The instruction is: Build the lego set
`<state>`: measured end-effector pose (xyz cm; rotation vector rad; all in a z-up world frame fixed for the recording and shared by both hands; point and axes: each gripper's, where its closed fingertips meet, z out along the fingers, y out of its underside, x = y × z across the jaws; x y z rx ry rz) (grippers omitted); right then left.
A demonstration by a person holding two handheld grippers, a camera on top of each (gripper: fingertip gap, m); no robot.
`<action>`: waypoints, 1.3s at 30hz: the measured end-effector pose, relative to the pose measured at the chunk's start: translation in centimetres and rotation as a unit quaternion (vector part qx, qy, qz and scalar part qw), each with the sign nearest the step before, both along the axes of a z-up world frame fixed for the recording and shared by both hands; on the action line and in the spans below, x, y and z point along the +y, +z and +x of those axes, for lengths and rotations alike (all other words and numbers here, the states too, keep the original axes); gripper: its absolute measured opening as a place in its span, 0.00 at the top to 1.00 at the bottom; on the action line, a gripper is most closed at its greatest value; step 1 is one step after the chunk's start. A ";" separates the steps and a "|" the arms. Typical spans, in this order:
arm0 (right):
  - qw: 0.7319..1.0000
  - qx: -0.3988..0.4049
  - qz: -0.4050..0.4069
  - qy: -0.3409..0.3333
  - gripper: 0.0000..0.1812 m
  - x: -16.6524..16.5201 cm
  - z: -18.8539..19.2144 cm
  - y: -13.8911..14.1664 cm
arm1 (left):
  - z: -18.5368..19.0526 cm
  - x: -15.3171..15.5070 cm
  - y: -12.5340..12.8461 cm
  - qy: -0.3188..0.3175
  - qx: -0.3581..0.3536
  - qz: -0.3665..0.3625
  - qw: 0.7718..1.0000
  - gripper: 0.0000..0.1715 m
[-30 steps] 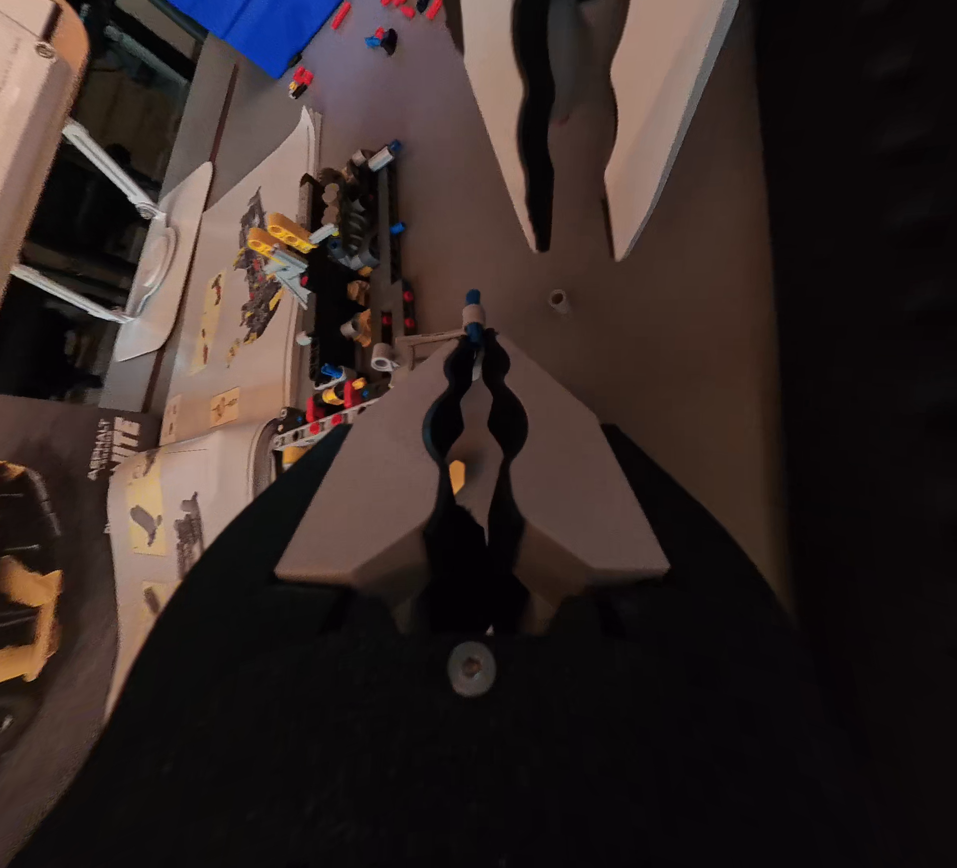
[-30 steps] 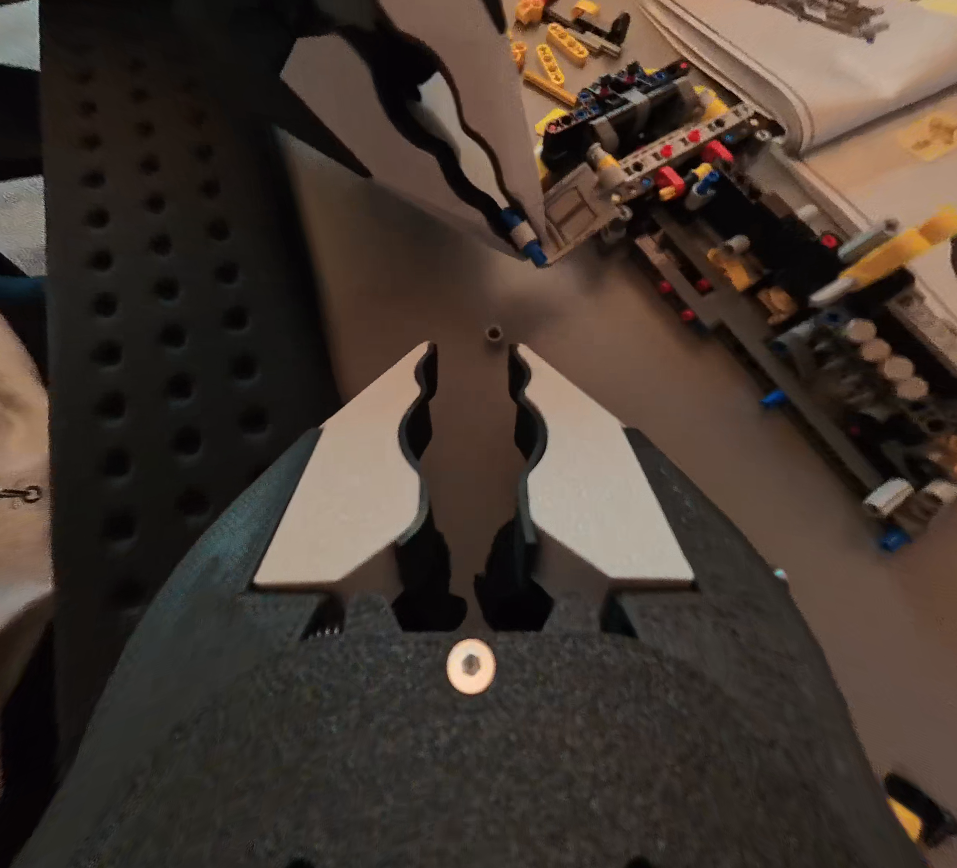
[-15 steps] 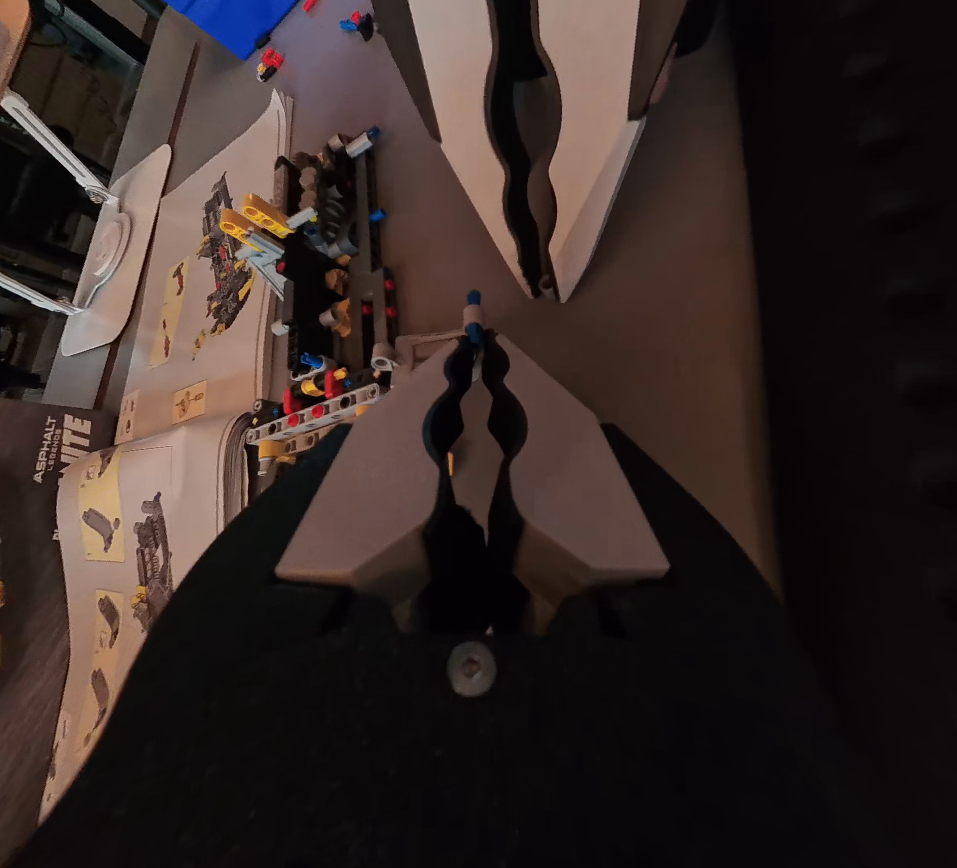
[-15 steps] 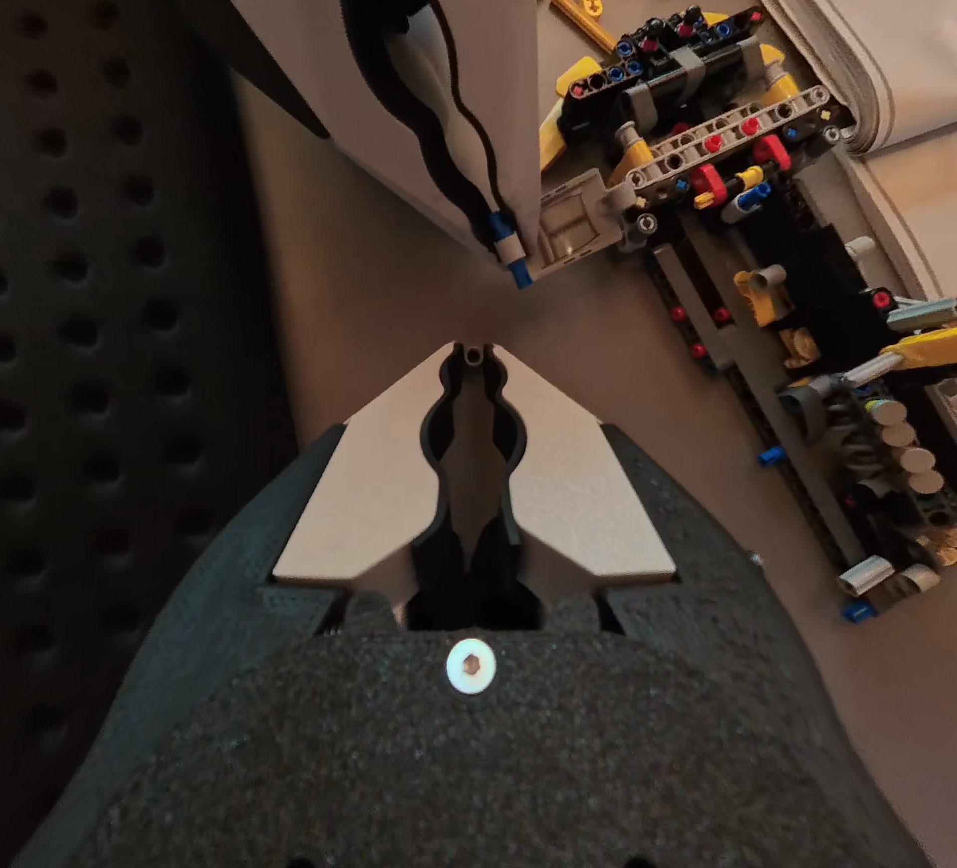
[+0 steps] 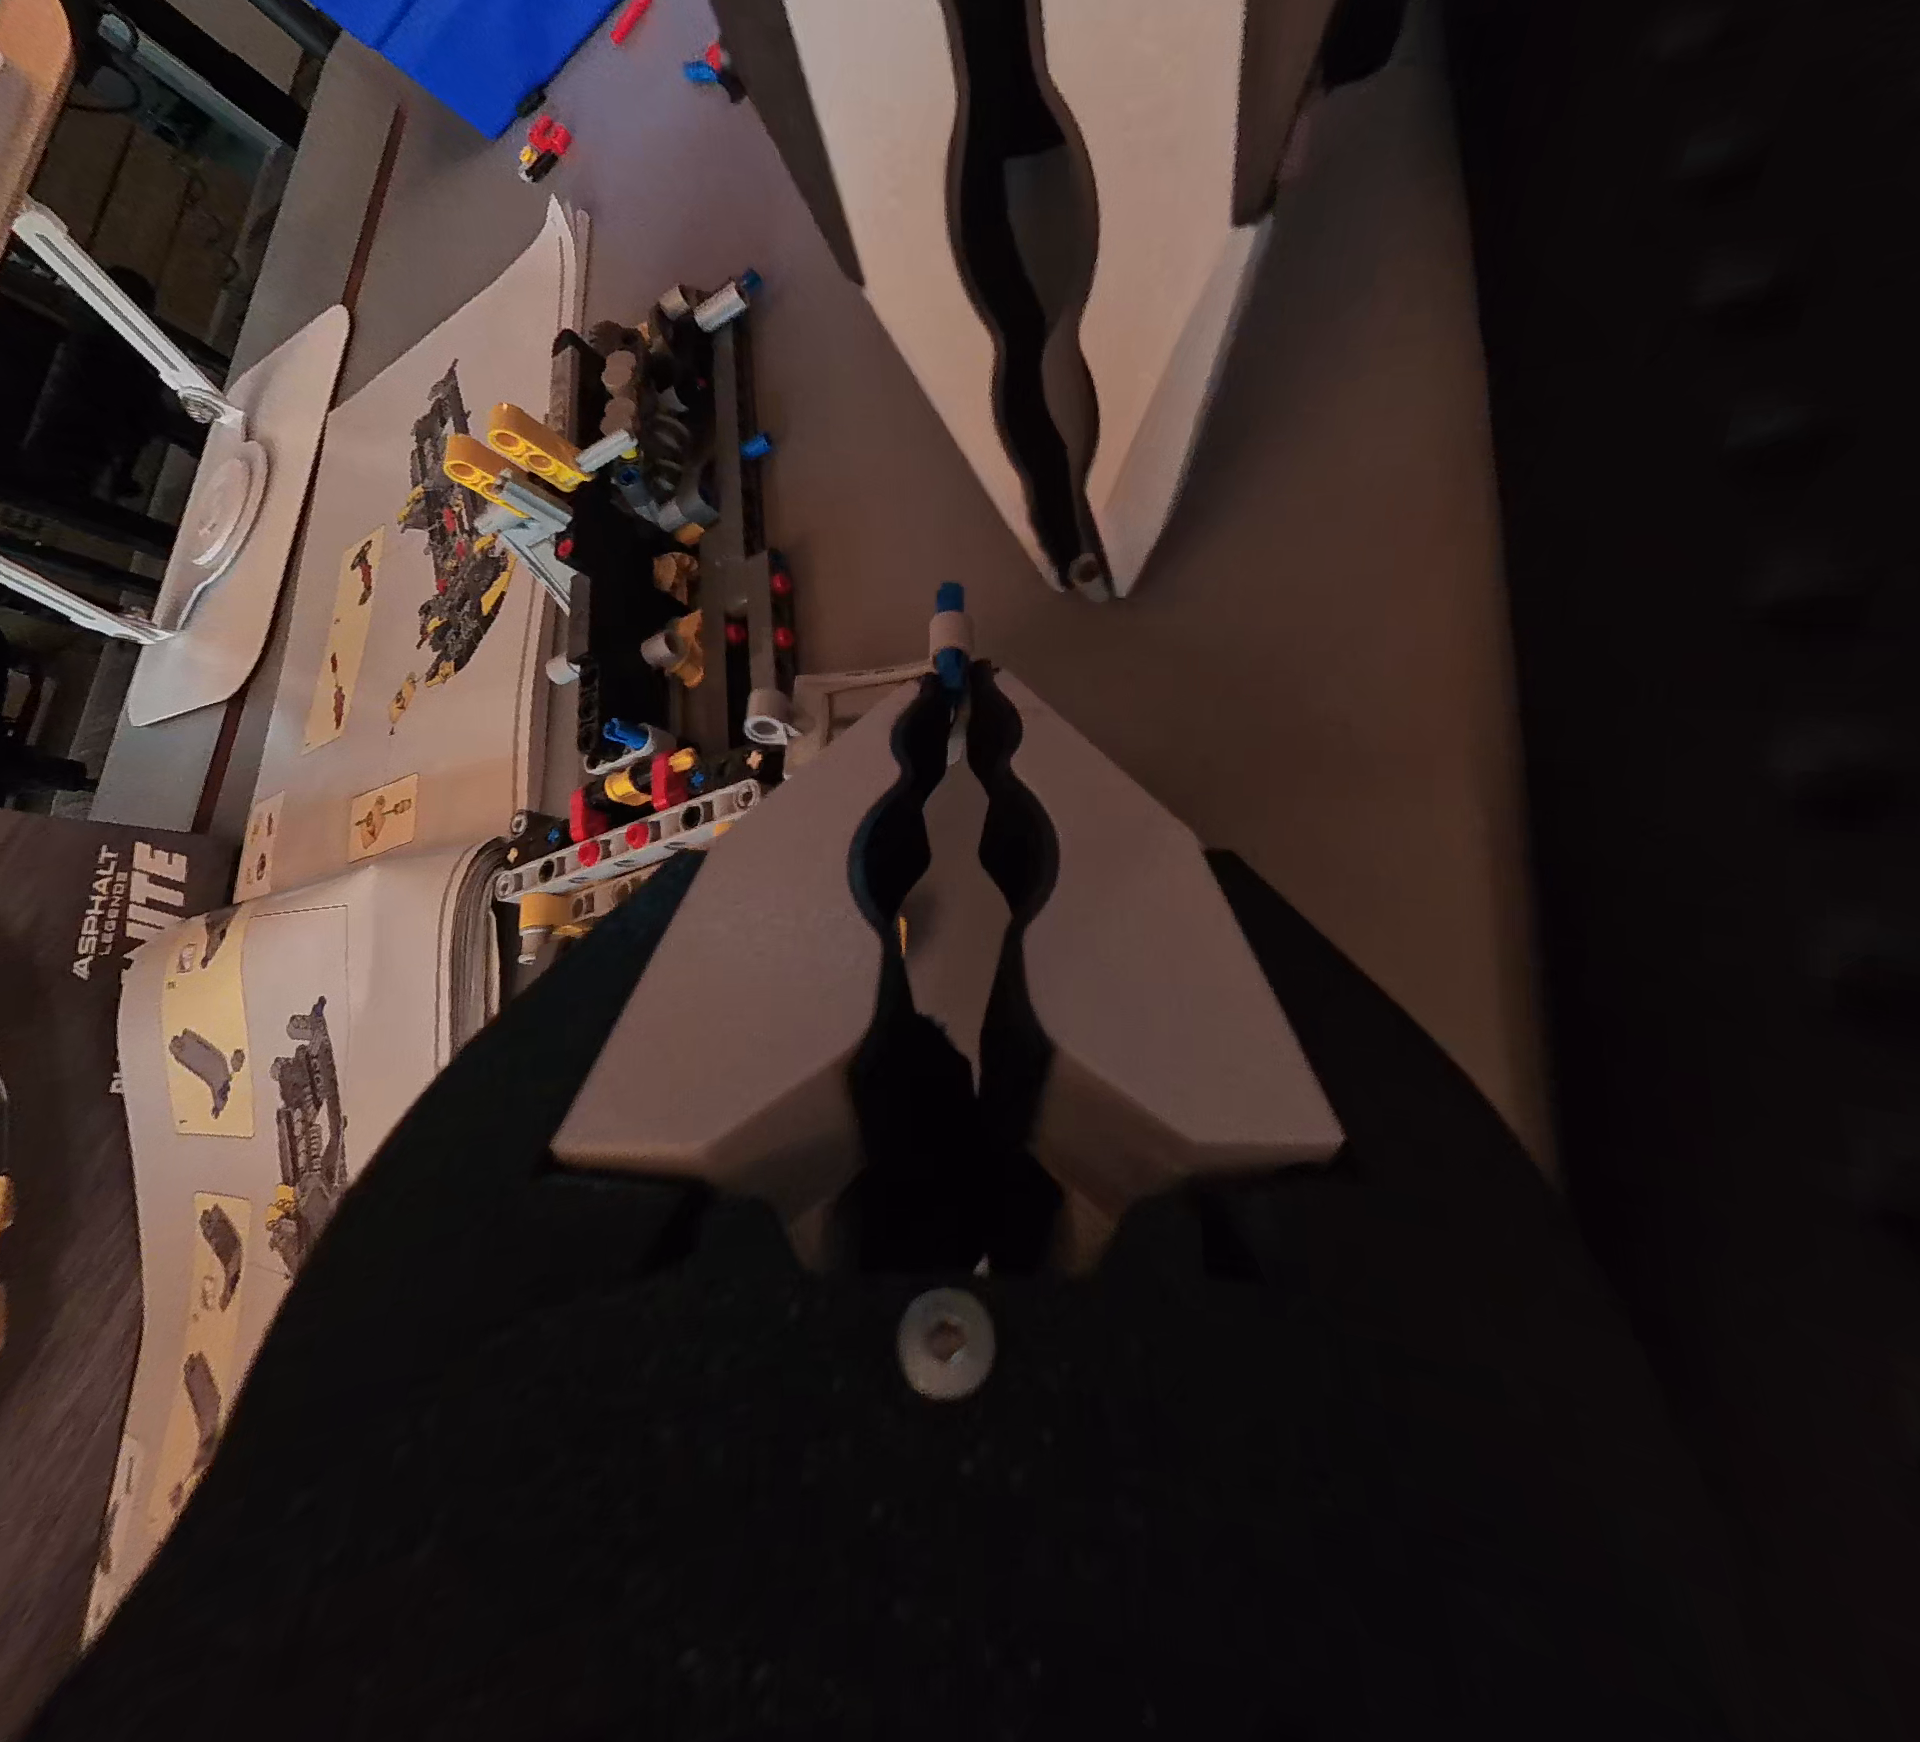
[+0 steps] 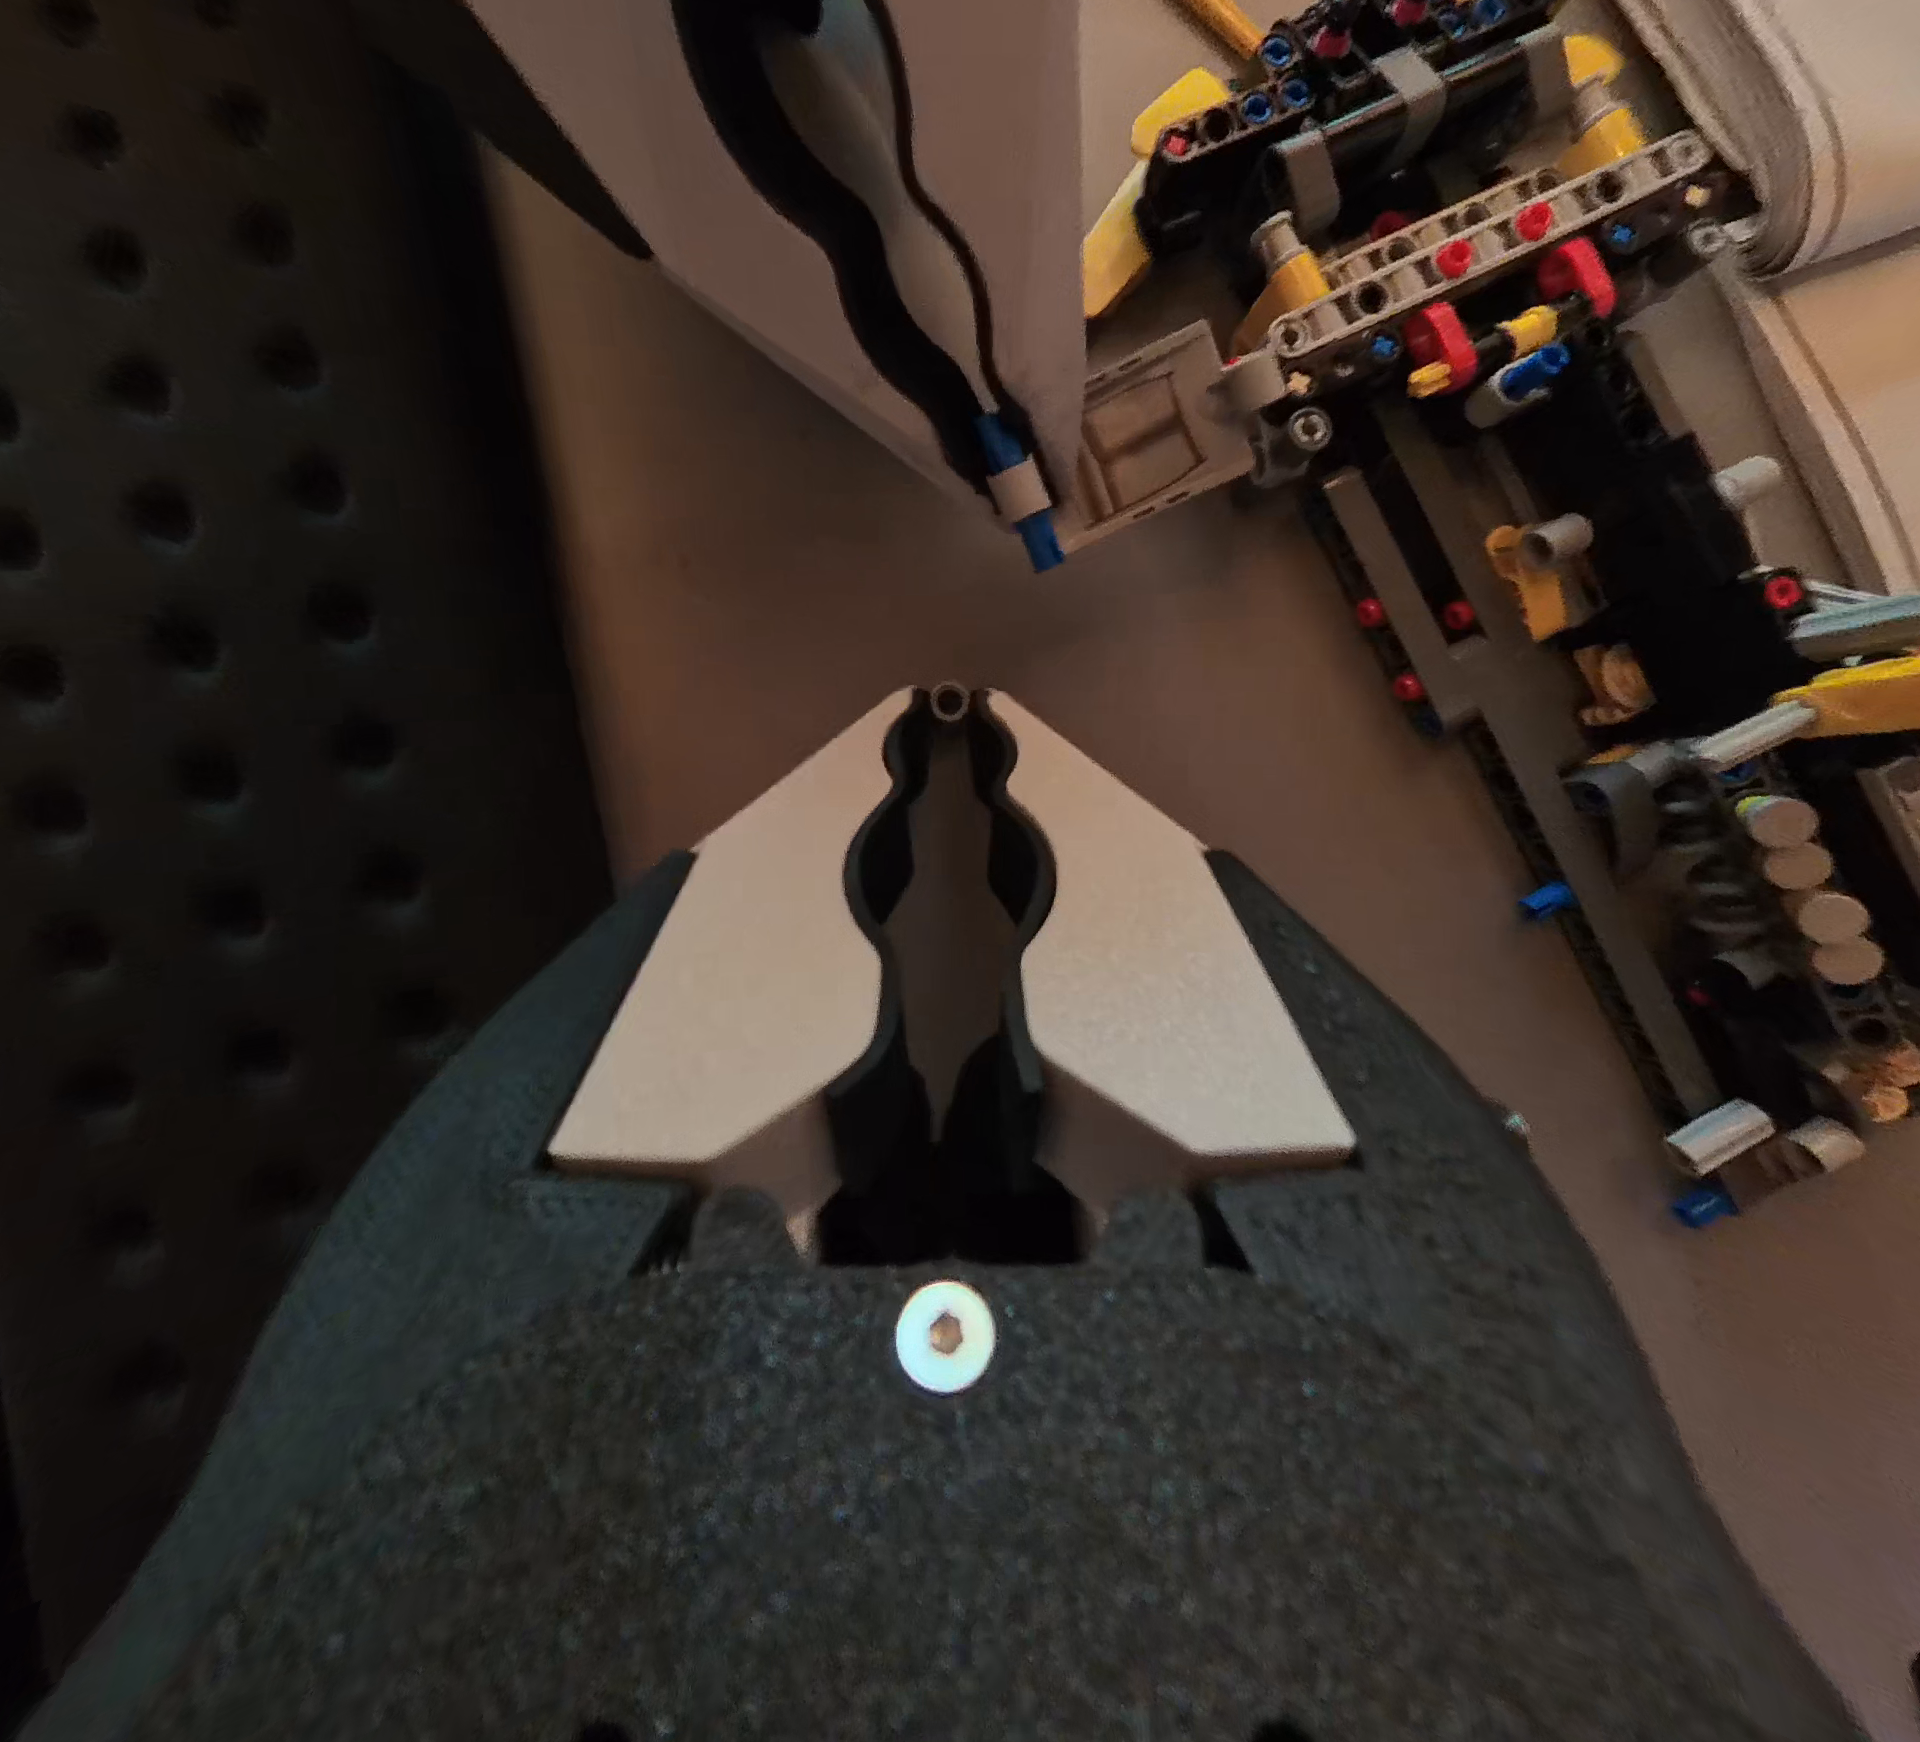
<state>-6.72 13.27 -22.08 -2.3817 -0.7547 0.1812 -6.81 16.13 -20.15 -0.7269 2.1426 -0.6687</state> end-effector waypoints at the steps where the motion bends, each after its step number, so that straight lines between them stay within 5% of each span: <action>1: 1.000 0.018 0.016 -0.004 0.96 0.3 0.0 0.7 | 0.0 -0.1 0.2 -0.001 -0.007 -0.001 1.000 1.00; 4: 0.982 0.157 0.103 -0.036 0.97 1.8 0.2 5.2 | 0.6 -0.1 2.8 0.013 -0.069 -0.033 0.997 1.00; 10: 0.878 0.434 0.195 -0.059 0.97 2.1 0.4 12.0 | 0.4 -0.3 7.6 0.009 -0.153 -0.140 0.978 1.00; 25: 0.855 0.463 0.234 0.006 0.97 1.8 -0.5 13.1 | -0.2 -1.7 9.0 -0.031 -0.097 -0.339 0.935 1.00; 39: 0.830 0.516 0.208 0.033 0.96 1.6 -1.4 12.7 | -0.5 -2.3 8.8 -0.054 -0.073 -0.367 0.926 1.00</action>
